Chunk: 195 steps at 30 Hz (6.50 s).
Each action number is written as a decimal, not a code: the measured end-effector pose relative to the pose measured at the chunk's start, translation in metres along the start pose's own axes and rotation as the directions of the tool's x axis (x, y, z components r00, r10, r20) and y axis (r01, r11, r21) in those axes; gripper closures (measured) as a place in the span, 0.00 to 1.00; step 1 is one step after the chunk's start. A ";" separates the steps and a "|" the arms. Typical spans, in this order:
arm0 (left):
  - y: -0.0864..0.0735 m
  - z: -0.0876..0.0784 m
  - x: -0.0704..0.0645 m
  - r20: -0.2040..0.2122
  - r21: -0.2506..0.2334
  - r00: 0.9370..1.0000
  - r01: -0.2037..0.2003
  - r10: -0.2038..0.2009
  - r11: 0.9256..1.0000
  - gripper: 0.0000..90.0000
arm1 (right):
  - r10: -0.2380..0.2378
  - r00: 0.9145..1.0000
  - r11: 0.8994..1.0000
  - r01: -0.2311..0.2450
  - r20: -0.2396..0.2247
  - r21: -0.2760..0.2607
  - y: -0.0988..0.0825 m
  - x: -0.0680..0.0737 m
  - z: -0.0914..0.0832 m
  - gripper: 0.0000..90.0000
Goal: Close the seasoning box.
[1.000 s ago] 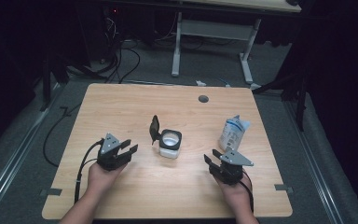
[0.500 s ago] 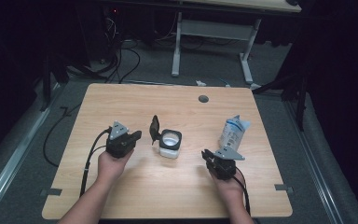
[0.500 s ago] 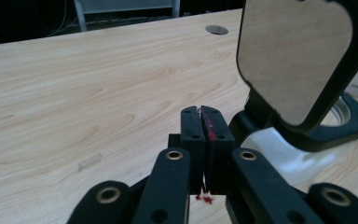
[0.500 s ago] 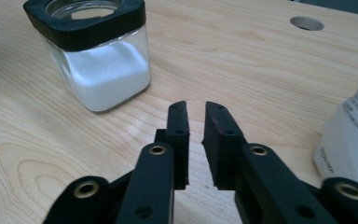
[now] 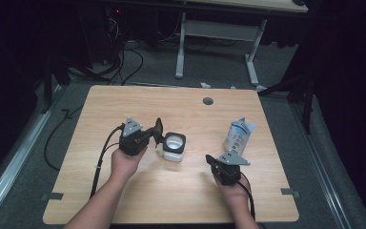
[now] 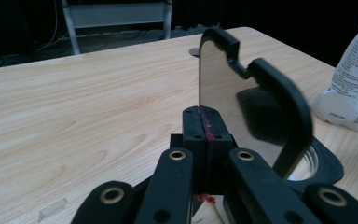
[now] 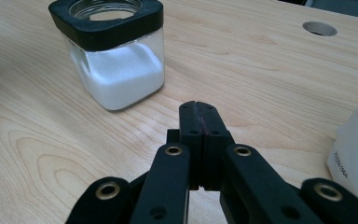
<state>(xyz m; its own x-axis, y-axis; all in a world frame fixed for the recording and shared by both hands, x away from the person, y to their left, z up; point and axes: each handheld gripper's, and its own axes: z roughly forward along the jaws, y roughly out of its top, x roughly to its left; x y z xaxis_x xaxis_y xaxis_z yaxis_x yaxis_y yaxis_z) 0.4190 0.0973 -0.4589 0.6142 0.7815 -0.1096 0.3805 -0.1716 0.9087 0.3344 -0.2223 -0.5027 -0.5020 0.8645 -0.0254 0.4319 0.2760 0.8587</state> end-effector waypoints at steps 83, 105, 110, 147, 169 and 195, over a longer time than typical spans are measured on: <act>-0.039 0.054 0.004 0.011 0.080 1.000 -0.021 0.020 0.997 1.00 | -0.040 0.998 0.998 0.043 -0.050 0.056 0.016 0.020 0.047 1.00; -0.062 -0.052 0.051 -0.157 0.024 0.987 -0.015 0.018 1.000 0.86 | -0.044 0.999 0.997 0.043 0.019 0.059 0.051 0.012 0.099 1.00; -0.067 -0.055 0.053 -0.169 0.030 0.986 -0.012 0.016 0.999 0.82 | -0.061 0.998 0.996 0.060 0.012 0.062 0.048 0.017 0.093 1.00; -0.082 -0.064 0.059 -0.178 0.040 0.984 0.004 0.003 0.999 0.77 | -0.087 0.995 0.996 0.087 -0.051 0.008 0.030 0.054 0.066 1.00; -0.087 -0.076 0.063 -0.181 0.062 0.983 -0.009 0.020 0.998 0.69 | -0.028 1.000 0.999 0.027 0.011 0.032 0.011 0.023 0.040 0.80; -0.099 -0.115 0.072 -0.248 0.089 0.968 -0.022 0.044 0.996 0.53 | 0.074 0.976 0.997 -0.070 0.205 -0.025 -0.047 -0.043 -0.059 0.64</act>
<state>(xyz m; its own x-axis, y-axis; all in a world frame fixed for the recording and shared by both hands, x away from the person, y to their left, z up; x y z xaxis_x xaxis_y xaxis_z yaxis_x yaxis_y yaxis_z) 0.3460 0.2398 -0.5107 0.4395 0.8976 0.0335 0.4271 -0.2416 0.8713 0.2914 -0.2976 -0.5113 -0.3047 0.9501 -0.0664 0.4473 0.2043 0.8707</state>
